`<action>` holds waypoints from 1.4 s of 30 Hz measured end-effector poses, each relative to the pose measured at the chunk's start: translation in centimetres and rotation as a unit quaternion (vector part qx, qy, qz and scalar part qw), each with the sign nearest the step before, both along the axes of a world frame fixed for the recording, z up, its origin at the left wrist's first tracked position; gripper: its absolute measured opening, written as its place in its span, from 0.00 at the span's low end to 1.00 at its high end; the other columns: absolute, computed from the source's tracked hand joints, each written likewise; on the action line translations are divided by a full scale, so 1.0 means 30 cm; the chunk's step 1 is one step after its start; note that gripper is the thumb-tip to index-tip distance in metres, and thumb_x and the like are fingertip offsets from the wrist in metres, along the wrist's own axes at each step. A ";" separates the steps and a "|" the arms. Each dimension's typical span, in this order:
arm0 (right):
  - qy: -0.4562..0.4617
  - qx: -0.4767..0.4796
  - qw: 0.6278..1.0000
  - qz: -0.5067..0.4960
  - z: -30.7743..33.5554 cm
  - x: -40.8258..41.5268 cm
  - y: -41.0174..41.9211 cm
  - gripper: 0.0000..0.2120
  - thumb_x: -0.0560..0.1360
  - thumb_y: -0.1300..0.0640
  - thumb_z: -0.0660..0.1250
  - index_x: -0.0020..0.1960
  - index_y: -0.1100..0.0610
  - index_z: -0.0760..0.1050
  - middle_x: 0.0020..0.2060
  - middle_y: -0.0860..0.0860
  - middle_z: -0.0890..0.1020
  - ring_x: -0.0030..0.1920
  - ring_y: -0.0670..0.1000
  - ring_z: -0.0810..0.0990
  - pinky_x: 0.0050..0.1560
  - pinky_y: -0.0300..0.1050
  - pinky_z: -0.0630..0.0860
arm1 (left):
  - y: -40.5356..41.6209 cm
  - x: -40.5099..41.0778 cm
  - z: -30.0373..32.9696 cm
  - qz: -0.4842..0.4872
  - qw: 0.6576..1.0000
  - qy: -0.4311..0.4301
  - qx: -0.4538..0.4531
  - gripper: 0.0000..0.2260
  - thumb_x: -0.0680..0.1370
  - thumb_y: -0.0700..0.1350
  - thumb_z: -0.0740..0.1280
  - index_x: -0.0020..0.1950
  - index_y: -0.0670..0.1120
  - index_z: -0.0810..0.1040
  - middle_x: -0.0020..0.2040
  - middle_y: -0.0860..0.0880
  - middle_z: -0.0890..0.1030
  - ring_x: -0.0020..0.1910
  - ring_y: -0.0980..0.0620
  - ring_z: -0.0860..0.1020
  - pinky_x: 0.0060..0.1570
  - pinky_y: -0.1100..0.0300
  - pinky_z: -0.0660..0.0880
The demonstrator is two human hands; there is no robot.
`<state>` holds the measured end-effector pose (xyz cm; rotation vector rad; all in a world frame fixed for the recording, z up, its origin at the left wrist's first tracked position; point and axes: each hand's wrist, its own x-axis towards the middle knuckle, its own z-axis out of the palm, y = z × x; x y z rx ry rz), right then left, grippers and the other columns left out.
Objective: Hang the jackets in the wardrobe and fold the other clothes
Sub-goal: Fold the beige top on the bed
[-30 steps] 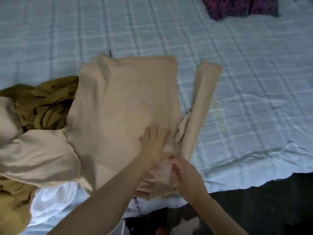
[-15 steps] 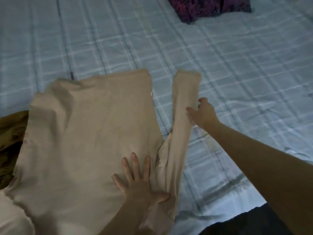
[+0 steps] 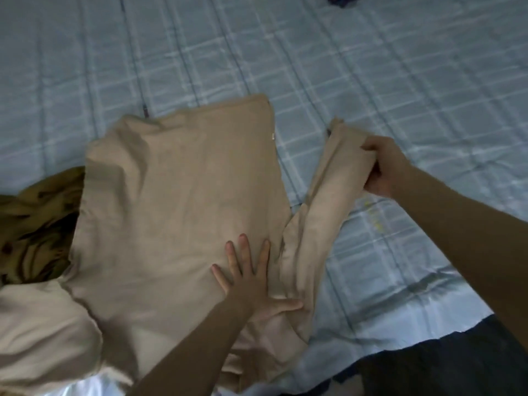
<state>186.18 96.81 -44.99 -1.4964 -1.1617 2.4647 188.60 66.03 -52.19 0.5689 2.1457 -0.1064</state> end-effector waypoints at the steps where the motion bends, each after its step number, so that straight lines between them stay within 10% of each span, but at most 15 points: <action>1: 0.039 -0.014 0.999 -0.021 0.040 0.039 -0.003 0.12 0.70 0.60 0.59 0.49 0.61 0.78 0.41 0.56 0.82 0.42 0.55 0.82 0.43 0.45 0.81 | 0.000 0.000 0.021 0.008 1.000 -0.008 0.012 0.58 0.55 0.83 0.57 0.62 0.63 0.16 0.61 0.48 0.11 0.62 0.39 0.14 0.63 0.28 0.29; 4: 0.134 0.029 0.989 -0.048 0.178 0.130 -0.063 0.08 0.71 0.61 0.60 0.46 0.61 0.76 0.39 0.53 0.80 0.40 0.52 0.82 0.42 0.43 0.79 | -0.046 -0.039 0.052 0.038 0.993 -0.012 0.114 0.46 0.66 0.76 0.58 0.64 0.70 0.22 0.72 0.52 0.23 0.72 0.44 0.27 0.69 0.32 0.38; 7: 0.159 0.148 0.976 -0.019 0.283 0.164 -0.211 0.09 0.77 0.63 0.58 0.53 0.58 0.75 0.38 0.50 0.80 0.38 0.48 0.81 0.35 0.40 0.76 | -0.120 -0.091 0.203 0.216 0.912 -0.132 0.324 0.33 0.69 0.68 0.66 0.71 0.61 0.66 0.65 0.51 0.78 0.65 0.56 0.74 0.63 0.58 0.71; 10: 0.150 0.352 0.918 0.104 0.329 0.184 -0.466 0.14 0.76 0.66 0.61 0.57 0.53 0.75 0.33 0.57 0.77 0.31 0.52 0.74 0.31 0.42 0.70 | -0.226 -0.137 0.393 0.403 0.774 -0.200 0.444 0.29 0.69 0.66 0.67 0.62 0.48 0.76 0.55 0.47 0.81 0.49 0.52 0.81 0.49 0.58 0.74; 14: 0.129 0.571 0.716 0.380 0.229 0.203 -0.902 0.09 0.77 0.55 0.63 0.53 0.50 0.63 0.30 0.45 0.70 0.28 0.45 0.70 0.30 0.42 0.68 | -0.427 -0.167 0.515 0.478 0.680 -0.117 0.544 0.43 0.59 0.72 0.72 0.70 0.58 0.66 0.62 0.51 0.79 0.56 0.49 0.81 0.50 0.54 0.77; 20: 0.179 0.457 0.544 0.681 0.080 0.354 -1.353 0.39 0.75 0.57 0.62 0.78 0.42 0.44 0.71 0.50 0.67 0.64 0.54 0.71 0.60 0.50 0.73 | -0.802 -0.110 0.347 0.578 0.735 -0.014 0.354 0.38 0.61 0.54 0.82 0.65 0.54 0.66 0.56 0.47 0.80 0.54 0.45 0.81 0.52 0.45 0.79; 24: 0.160 0.561 0.598 0.549 0.022 0.454 -1.280 0.26 0.69 0.58 0.58 0.66 0.43 0.68 0.60 0.46 0.73 0.56 0.50 0.76 0.54 0.48 0.77 | -0.895 -0.083 0.246 0.529 0.789 0.047 0.310 0.34 0.63 0.51 0.82 0.63 0.47 0.68 0.56 0.50 0.79 0.51 0.46 0.81 0.44 0.55 0.80; 28: -0.091 0.679 0.595 0.419 -0.055 0.455 -1.026 0.27 0.64 0.62 0.71 0.63 0.55 0.71 0.58 0.58 0.72 0.53 0.61 0.74 0.49 0.56 0.76 | -0.859 -0.128 0.244 0.428 0.850 0.160 0.264 0.36 0.68 0.52 0.78 0.68 0.47 0.63 0.60 0.47 0.76 0.58 0.44 0.76 0.50 0.52 0.74; 34: -0.159 0.664 0.515 0.519 -0.079 0.386 -0.825 0.19 0.69 0.57 0.70 0.60 0.56 0.72 0.49 0.55 0.74 0.44 0.58 0.76 0.40 0.51 0.72 | -0.876 -0.173 0.259 0.253 0.925 0.184 0.217 0.32 0.72 0.50 0.73 0.71 0.59 0.61 0.58 0.55 0.70 0.51 0.50 0.76 0.49 0.48 0.77; 37: -0.150 0.650 0.579 0.469 -0.038 0.371 -0.785 0.16 0.70 0.62 0.66 0.56 0.57 0.69 0.50 0.56 0.70 0.32 0.57 0.73 0.30 0.48 0.71 | -0.900 -0.185 0.248 0.133 0.945 0.198 0.224 0.14 0.73 0.41 0.67 0.55 0.55 0.74 0.54 0.55 0.73 0.44 0.48 0.78 0.41 0.52 0.77; 42: -0.185 0.607 0.709 0.308 0.001 0.471 -0.708 0.17 0.73 0.67 0.63 0.59 0.56 0.64 0.55 0.54 0.66 0.32 0.59 0.72 0.32 0.51 0.70 | -0.933 -0.207 0.237 0.151 0.944 0.129 0.263 0.12 0.71 0.49 0.70 0.54 0.58 0.78 0.55 0.58 0.76 0.52 0.52 0.77 0.52 0.54 0.75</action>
